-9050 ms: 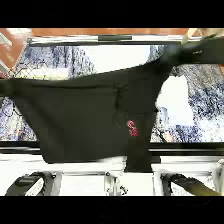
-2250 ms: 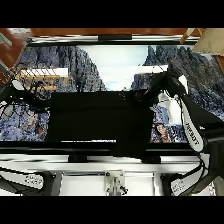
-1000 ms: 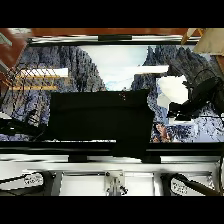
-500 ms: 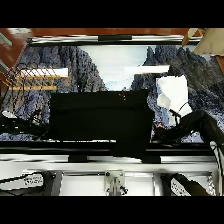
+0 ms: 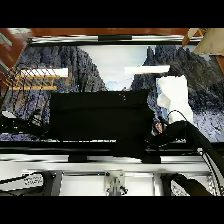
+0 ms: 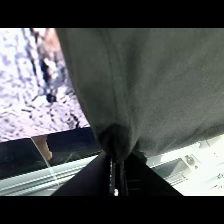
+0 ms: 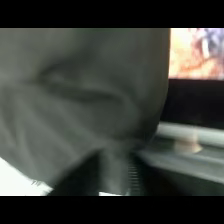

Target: Fold the shirts.

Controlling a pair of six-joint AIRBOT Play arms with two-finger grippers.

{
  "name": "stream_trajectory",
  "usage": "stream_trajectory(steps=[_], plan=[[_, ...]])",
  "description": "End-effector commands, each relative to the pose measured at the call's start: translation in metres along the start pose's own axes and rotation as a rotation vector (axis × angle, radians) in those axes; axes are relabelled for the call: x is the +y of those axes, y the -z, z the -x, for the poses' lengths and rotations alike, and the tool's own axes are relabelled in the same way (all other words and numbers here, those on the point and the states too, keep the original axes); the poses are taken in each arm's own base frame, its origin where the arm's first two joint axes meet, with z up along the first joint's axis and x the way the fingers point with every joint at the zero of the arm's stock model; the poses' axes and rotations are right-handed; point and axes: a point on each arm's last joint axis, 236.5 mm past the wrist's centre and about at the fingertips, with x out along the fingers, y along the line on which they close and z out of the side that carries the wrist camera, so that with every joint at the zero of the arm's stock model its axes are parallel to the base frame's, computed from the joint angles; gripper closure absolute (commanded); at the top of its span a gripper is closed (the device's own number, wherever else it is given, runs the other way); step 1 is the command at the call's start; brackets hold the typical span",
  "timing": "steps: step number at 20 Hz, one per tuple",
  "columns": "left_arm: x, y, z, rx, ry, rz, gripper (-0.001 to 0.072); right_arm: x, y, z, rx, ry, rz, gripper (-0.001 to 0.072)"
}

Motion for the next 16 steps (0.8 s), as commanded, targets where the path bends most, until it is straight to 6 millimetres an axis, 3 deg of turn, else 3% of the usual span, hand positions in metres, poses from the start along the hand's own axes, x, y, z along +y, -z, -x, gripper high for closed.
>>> stream_trajectory(steps=[1, 3, 5, 8, 10, 13, 14, 16], plan=[[-0.015, -0.007, 0.004, -0.039, 0.052, -0.031, 0.0674, 0.011, -0.014, -0.003, -0.071, -0.015, -0.008, 0.0647], [-0.026, -0.015, 0.012, -0.085, 0.077, -0.06, 0.0674, 0.022, -0.028, 0.011, -0.141, -0.03, 0.046, 0.0646], [-0.031, -0.022, 0.023, -0.109, 0.07, -0.111, 0.0674, 0.044, -0.051, 0.042, -0.247, -0.047, 0.14, 0.0647], [-0.041, -0.047, 0.049, -0.183, 0.059, -0.163, 0.0674, 0.08, -0.105, 0.096, -0.451, -0.08, 0.186, 0.0647], [-0.056, -0.078, 0.077, -0.292, 0.063, -0.198, 0.0674, 0.102, -0.144, 0.125, -0.557, -0.093, 0.211, 0.0647], [-0.07, -0.135, 0.124, -0.492, 0.022, -0.17, 0.0673, 0.11, -0.204, 0.14, -0.636, -0.069, 0.177, 0.0647], [-0.076, -0.15, 0.134, -0.53, 0.017, -0.164, 0.0673, 0.113, -0.222, 0.139, -0.649, -0.077, 0.151, 0.0647], [-0.087, -0.173, 0.134, -0.545, 0.025, -0.15, 0.0673, 0.116, -0.251, 0.133, -0.662, -0.091, 0.118, 0.0647]])
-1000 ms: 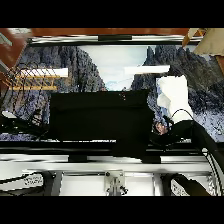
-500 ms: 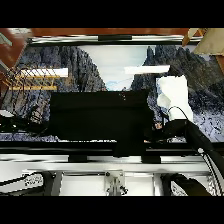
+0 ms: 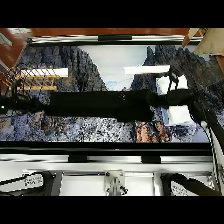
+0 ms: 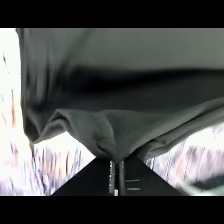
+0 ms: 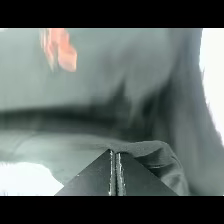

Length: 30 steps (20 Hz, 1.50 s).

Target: Fold the shirts.

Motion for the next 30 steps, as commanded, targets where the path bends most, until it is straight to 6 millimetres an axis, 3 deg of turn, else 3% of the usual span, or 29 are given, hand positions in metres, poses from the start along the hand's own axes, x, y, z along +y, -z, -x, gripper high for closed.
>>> stream_trajectory(steps=[1, 5, 7, 8, 9, 10, 11, 12, 14, 17, 19, 23, 26, 28, 29, 30], plan=[[-0.011, -0.054, -0.009, -0.098, -0.01, 0.045, 0.0673, -0.003, -0.048, -0.032, -0.066, 0.008, -0.054, 0.0647], [0.001, -0.062, -0.062, -0.062, -0.017, 0.182, 0.067, -0.013, -0.062, -0.058, -0.083, 0.021, -0.073, 0.0646], [0.011, -0.056, -0.079, -0.034, -0.022, 0.226, 0.0631, -0.016, -0.066, -0.062, -0.104, 0.026, -0.077, 0.0646], [0.014, -0.052, -0.084, -0.016, -0.021, 0.235, 0.0537, -0.018, -0.066, -0.064, -0.101, 0.028, -0.079, 0.0646], [0.015, -0.049, -0.087, -0.004, -0.02, 0.239, 0.0333, -0.02, -0.064, -0.067, -0.094, 0.032, -0.072, 0.0601], [0.015, -0.047, -0.087, 0.004, -0.017, 0.253, 0.0141, -0.02, -0.065, -0.068, -0.1, 0.033, -0.055, 0.0313], [0.012, -0.045, -0.085, 0.014, -0.012, 0.264, 0.0083, -0.018, -0.067, -0.065, -0.104, 0.03, -0.012, 0.0011], [0.009, -0.042, -0.081, 0.035, -0.003, 0.254, 0.0081, -0.016, -0.066, -0.059, -0.096, 0.03, 0.038, 0.0013], [0.002, -0.037, -0.072, 0.079, 0.019, 0.229, 0.0081, -0.03, -0.06, -0.044, -0.052, 0.068, 0.09, 0.0012], [-0.011, -0.035, -0.057, 0.13, 0.05, 0.201, 0.0081, -0.056, -0.021, -0.044, 0.144, 0.059, -0.014, 0.0011], [-0.024, -0.032, -0.051, 0.156, 0.066, 0.15, 0.0081, -0.057, -0.005, -0.054, 0.213, 0.033, -0.032, 0.0011], [-0.052, -0.035, -0.038, 0.126, 0.077, 0.036, 0.0082, -0.046, 0.003, -0.08, 0.216, 0.01, -0.021, 0.0011], [-0.072, -0.039, -0.032, 0.095, 0.087, -0.015, 0.0083, -0.04, 0.019, -0.1, 0.258, -0.001, -0.047, 0.0012], [-0.098, -0.042, -0.031, 0.069, 0.143, -0.066, 0.0083, -0.034, 0.031, -0.11, 0.288, -0.008, -0.09, 0.0022], [-0.114, -0.043, -0.031, 0.061, 0.187, -0.088, 0.0083, -0.031, 0.034, -0.112, 0.296, -0.01, -0.084, 0.0062], [-0.127, -0.042, -0.033, 0.058, 0.222, -0.103, 0.0083, -0.028, 0.035, -0.112, 0.298, -0.012, -0.077, 0.0273]])
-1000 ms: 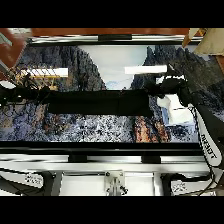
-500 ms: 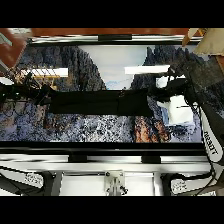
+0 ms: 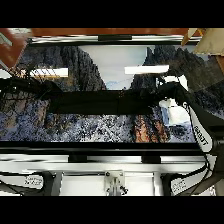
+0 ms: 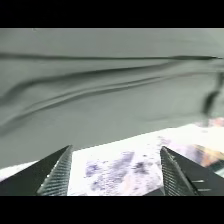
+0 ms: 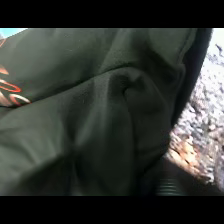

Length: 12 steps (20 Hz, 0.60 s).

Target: Fold the shirts.

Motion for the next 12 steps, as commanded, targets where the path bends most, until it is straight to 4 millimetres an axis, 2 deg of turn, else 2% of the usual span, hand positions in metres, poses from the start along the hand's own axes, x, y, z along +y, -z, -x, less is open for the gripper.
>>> stream_trajectory(steps=[1, 2, 4, 6, 8, 9, 12], plan=[[-0.042, -0.003, -0.006, -0.021, 0.094, -0.081, 0.0082, 0.008, 0.013, -0.011, 0.042, -0.007, -0.012, 0.0537], [-0.045, -0.004, -0.006, -0.023, 0.091, -0.093, 0.0082, 0.01, 0.014, -0.008, 0.045, -0.011, -0.007, 0.0647], [-0.05, -0.011, -0.001, -0.044, 0.09, -0.109, 0.0082, 0.019, 0.01, 0.006, 0.021, -0.019, 0.03, 0.0647], [-0.056, -0.015, -0.004, -0.056, 0.09, -0.118, 0.009, 0.035, 0.001, 0.029, -0.033, -0.036, 0.077, 0.0647], [-0.063, -0.007, -0.028, -0.019, 0.071, -0.081, 0.0311, 0.055, -0.006, 0.059, -0.094, -0.06, 0.113, 0.0647], [-0.071, -0.002, -0.048, -0.002, 0.074, -0.083, 0.0409, 0.066, -0.007, 0.076, -0.122, -0.074, 0.132, 0.0647], [-0.108, 0.03, -0.115, 0.076, 0.087, -0.151, 0.061, 0.097, 0.0, 0.126, -0.183, -0.115, 0.167, 0.0648]])
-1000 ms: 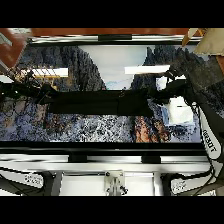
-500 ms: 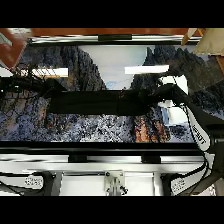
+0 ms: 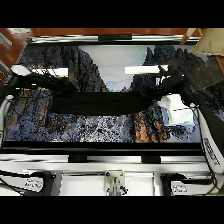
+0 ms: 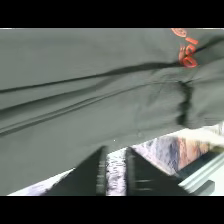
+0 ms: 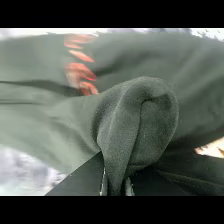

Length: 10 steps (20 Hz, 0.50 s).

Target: Fold the shirts.

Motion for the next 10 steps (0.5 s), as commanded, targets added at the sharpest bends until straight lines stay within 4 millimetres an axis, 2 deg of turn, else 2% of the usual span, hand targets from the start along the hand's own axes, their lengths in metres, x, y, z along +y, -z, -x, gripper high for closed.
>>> stream_trajectory(steps=[1, 3, 4, 7, 10], plan=[[-0.035, 0.026, -0.074, 0.069, 0.007, -0.054, 0.065, 0.041, -0.002, 0.056, -0.07, -0.049, 0.044, 0.0647], [-0.053, 0.046, -0.111, 0.111, 0.012, -0.096, 0.0672, 0.061, 0.002, 0.086, -0.101, -0.073, 0.065, 0.0648], [-0.059, 0.051, -0.122, 0.113, 0.011, -0.098, 0.0672, 0.069, 0.004, 0.1, -0.12, -0.084, 0.066, 0.0647], [-0.078, 0.055, -0.141, 0.084, 0.011, -0.072, 0.0673, 0.092, 0.01, 0.135, -0.167, -0.119, 0.073, 0.0647], [-0.118, 0.081, -0.163, 0.113, 0.066, -0.088, 0.0673, 0.103, 0.014, 0.154, -0.202, -0.135, 0.083, 0.0647]])
